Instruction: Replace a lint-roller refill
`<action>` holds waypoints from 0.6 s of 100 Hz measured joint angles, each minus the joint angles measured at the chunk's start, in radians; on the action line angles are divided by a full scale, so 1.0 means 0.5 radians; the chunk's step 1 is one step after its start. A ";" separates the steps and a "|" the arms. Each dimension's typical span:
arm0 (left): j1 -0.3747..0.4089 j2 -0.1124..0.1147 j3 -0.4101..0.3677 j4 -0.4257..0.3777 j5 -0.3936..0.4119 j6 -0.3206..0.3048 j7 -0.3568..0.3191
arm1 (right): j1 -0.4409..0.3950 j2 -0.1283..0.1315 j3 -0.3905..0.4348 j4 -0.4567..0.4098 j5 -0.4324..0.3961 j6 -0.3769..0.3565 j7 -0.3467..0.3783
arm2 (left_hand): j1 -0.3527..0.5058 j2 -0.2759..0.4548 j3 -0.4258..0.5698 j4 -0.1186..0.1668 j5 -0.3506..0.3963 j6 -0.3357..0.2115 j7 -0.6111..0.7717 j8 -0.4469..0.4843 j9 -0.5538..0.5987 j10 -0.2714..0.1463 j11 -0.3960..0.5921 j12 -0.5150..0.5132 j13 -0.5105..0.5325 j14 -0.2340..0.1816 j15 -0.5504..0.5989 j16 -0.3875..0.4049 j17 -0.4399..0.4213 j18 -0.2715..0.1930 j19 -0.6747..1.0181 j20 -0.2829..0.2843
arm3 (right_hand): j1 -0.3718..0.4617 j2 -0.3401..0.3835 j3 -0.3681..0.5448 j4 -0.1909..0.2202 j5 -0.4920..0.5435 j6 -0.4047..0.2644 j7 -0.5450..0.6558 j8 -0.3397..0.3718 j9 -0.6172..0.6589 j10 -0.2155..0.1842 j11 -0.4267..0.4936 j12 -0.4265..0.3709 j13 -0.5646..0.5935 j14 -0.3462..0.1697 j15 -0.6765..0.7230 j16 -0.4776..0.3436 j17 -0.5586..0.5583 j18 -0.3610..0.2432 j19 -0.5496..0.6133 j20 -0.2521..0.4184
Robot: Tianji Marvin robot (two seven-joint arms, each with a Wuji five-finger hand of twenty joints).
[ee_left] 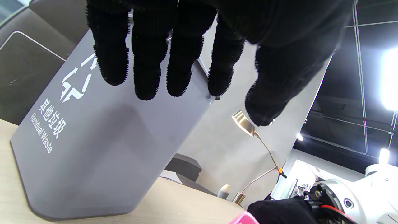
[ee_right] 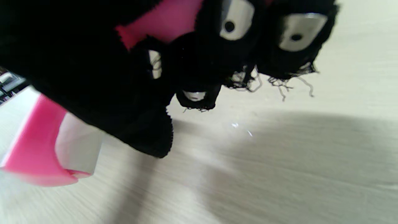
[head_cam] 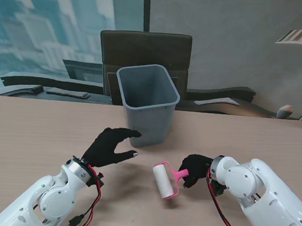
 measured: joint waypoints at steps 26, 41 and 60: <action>0.003 0.000 -0.007 0.001 0.006 0.001 0.007 | 0.178 0.026 -0.203 0.145 -0.011 0.133 0.186 | 0.000 0.000 0.019 0.000 0.001 0.000 0.015 0.004 0.001 0.000 0.039 0.000 0.000 0.000 0.000 0.000 0.005 0.000 0.000 0.000 | 0.000 0.000 0.000 0.000 0.000 0.000 0.000 0.013 0.000 0.000 0.000 0.002 0.000 0.000 0.001 0.000 0.000 0.000 0.000 0.000; 0.010 0.000 -0.014 0.000 0.008 -0.003 0.015 | 0.208 0.031 -0.226 0.188 -0.064 0.141 0.205 | 0.000 0.000 0.018 0.000 0.002 0.000 0.020 0.007 0.045 -0.001 0.064 0.000 0.000 -0.001 0.000 0.000 0.006 0.000 0.000 0.000 | 0.000 0.000 0.000 0.000 0.000 0.000 0.000 0.017 0.000 0.000 0.000 0.004 0.000 0.000 0.004 0.000 0.000 0.000 0.000 0.000; 0.009 0.000 -0.010 0.003 0.006 -0.003 0.015 | 0.231 0.034 -0.237 0.232 -0.176 0.142 0.221 | 0.000 0.000 0.019 0.000 0.042 0.001 0.046 0.023 0.045 -0.002 0.064 0.000 0.010 -0.001 0.000 0.000 0.011 0.000 0.000 0.000 | 0.000 0.001 0.000 0.000 0.000 0.001 0.006 0.037 0.000 0.000 0.000 0.008 0.000 0.000 0.006 0.000 -0.005 0.000 0.000 0.000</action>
